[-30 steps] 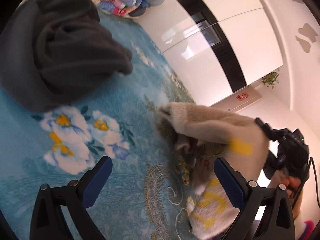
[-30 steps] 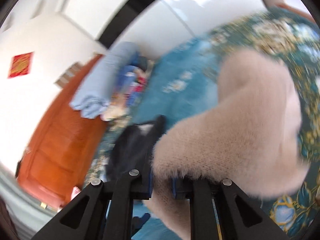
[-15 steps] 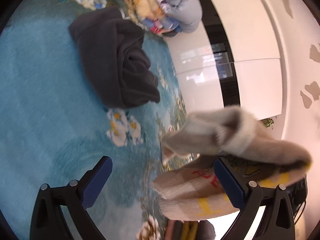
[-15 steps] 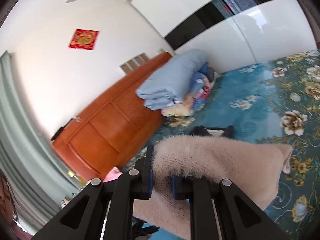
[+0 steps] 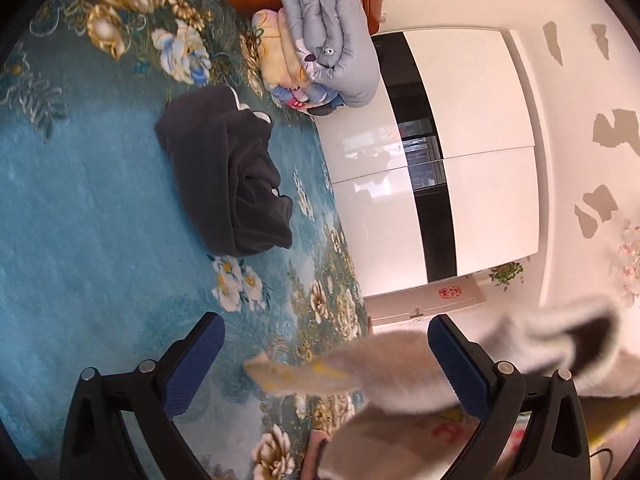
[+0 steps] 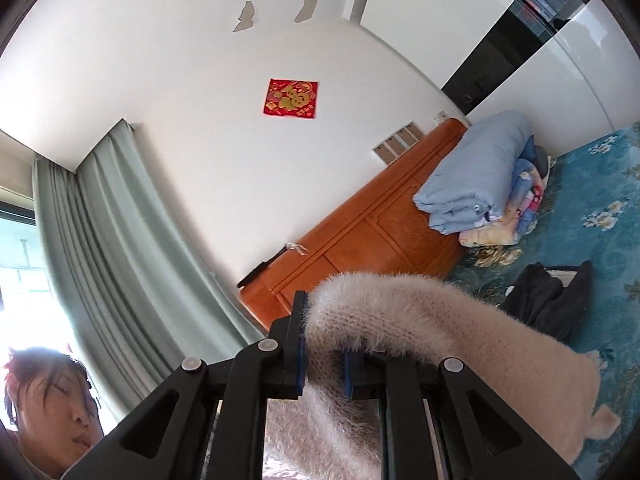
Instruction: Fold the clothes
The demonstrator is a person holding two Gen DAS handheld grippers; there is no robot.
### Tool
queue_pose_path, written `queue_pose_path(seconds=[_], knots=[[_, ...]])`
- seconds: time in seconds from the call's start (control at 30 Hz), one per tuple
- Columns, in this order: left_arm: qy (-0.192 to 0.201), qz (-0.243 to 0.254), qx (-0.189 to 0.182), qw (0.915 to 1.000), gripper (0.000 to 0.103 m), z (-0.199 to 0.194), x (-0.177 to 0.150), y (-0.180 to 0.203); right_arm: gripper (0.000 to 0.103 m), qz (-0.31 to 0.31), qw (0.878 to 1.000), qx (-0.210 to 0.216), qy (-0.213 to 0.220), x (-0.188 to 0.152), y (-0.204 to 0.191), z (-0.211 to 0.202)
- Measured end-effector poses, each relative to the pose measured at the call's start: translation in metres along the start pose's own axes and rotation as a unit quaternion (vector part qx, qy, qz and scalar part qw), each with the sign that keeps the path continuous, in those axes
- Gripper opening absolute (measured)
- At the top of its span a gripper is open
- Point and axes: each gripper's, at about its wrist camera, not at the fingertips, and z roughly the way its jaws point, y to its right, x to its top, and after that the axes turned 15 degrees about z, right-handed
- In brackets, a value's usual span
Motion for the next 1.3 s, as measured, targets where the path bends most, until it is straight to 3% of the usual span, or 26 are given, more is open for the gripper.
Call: queue_pose_path(seconds=[0.1, 0.23, 0.27, 0.37, 0.47, 0.53, 0.63, 0.7, 0.8, 1.07, 1.13, 1.2, 1.3], knots=[[0.009, -0.002, 0.015, 0.9998, 0.103, -0.008, 0.002, -0.005, 0.014, 0.010, 0.999, 0.038, -0.002, 0.000, -0.005, 0.000], [0.007, 0.006, 0.043, 0.9990, 0.103, -0.014, 0.003, -0.011, 0.014, 0.010, 0.999, 0.024, 0.021, 0.012, 0.012, -0.010], [0.003, 0.007, 0.049, 0.9988, 0.103, -0.012, 0.002, -0.012, 0.014, 0.017, 0.999, 0.007, 0.029, 0.015, 0.026, -0.015], [-0.026, 0.014, 0.062, 0.9977, 0.103, 0.002, -0.006, -0.013, 0.014, 0.056, 0.993, -0.093, 0.051, 0.017, 0.090, -0.034], [-0.064, 0.032, 0.083, 0.9940, 0.103, 0.023, -0.019, -0.014, 0.014, 0.130, 0.970, -0.195, 0.059, 0.001, 0.173, -0.062], [-0.093, 0.029, 0.092, 0.9910, 0.103, 0.040, -0.028, -0.016, 0.014, 0.183, 0.944, -0.272, 0.044, -0.024, 0.232, -0.082], [-0.127, 0.045, 0.103, 0.9855, 0.103, 0.063, -0.039, -0.012, 0.014, 0.245, 0.914, -0.321, 0.044, -0.065, 0.288, -0.112], [-0.150, 0.066, 0.116, 0.9796, 0.103, 0.080, -0.047, -0.006, 0.014, 0.283, 0.901, -0.321, 0.068, -0.085, 0.306, -0.135], [-0.184, 0.087, 0.137, 0.9694, 0.103, 0.107, -0.060, -0.004, 0.014, 0.305, 0.897, -0.308, 0.091, -0.097, 0.313, -0.158], [-0.274, 0.130, 0.198, 0.9322, 0.102, 0.168, -0.093, -0.008, 0.015, 0.294, 0.885, -0.347, 0.099, -0.094, 0.321, -0.187], [-0.282, 0.128, 0.202, 0.9292, 0.102, 0.172, -0.096, -0.010, 0.020, 0.278, 0.886, -0.360, 0.094, -0.090, 0.316, -0.187], [-0.285, 0.123, 0.204, 0.9285, 0.102, 0.172, -0.097, -0.012, 0.042, 0.253, 0.884, -0.384, 0.085, -0.086, 0.307, -0.188], [-0.289, 0.116, 0.205, 0.9277, 0.102, 0.172, -0.098, -0.014, 0.046, 0.217, 0.882, -0.410, 0.078, -0.083, 0.286, -0.191]])
